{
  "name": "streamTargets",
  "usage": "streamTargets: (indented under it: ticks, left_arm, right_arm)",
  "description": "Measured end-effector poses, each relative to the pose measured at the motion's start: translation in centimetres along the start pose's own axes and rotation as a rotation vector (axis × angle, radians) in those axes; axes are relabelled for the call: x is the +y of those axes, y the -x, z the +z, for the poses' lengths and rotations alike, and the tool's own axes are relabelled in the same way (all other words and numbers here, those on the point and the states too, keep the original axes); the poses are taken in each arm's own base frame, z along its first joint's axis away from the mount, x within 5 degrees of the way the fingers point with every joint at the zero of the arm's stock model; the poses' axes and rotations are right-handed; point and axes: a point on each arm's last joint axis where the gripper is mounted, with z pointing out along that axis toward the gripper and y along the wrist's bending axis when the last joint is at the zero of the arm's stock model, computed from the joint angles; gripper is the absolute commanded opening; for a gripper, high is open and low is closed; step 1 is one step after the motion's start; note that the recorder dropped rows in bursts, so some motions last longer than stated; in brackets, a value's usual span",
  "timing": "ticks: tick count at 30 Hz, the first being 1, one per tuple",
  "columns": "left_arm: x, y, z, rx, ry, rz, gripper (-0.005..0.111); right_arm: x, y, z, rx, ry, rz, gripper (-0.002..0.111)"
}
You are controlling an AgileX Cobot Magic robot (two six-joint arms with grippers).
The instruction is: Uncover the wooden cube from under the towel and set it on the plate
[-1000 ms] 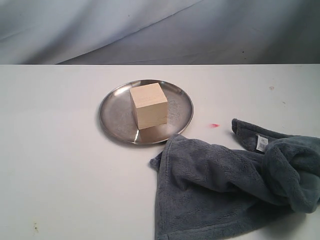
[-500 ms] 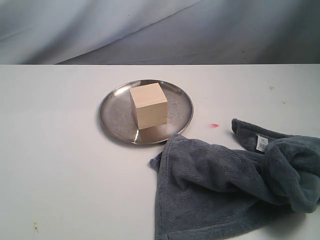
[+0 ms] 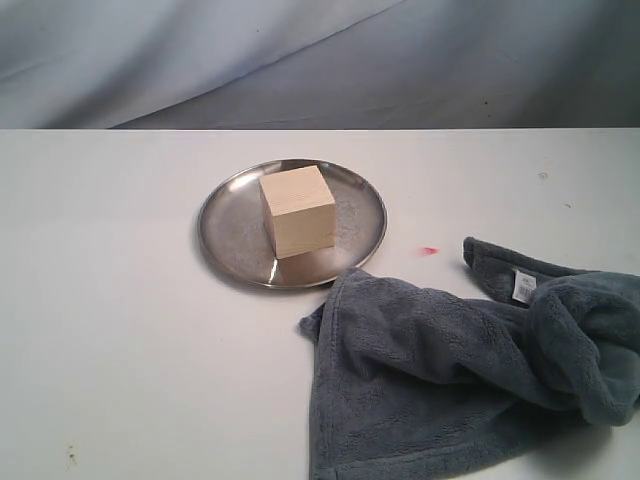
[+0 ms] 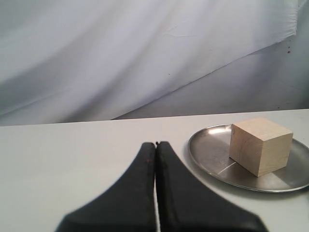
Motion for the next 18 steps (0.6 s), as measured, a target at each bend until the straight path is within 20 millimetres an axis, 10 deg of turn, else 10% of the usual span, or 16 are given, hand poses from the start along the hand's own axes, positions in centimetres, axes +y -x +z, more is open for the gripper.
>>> streamTargets:
  ticks: [18]
  left_arm:
    - [0.0,0.0,0.0,0.0,0.0,0.0,0.0]
  right_arm:
    - [-0.02,-0.18,0.0,0.019,-0.006,-0.052,0.0]
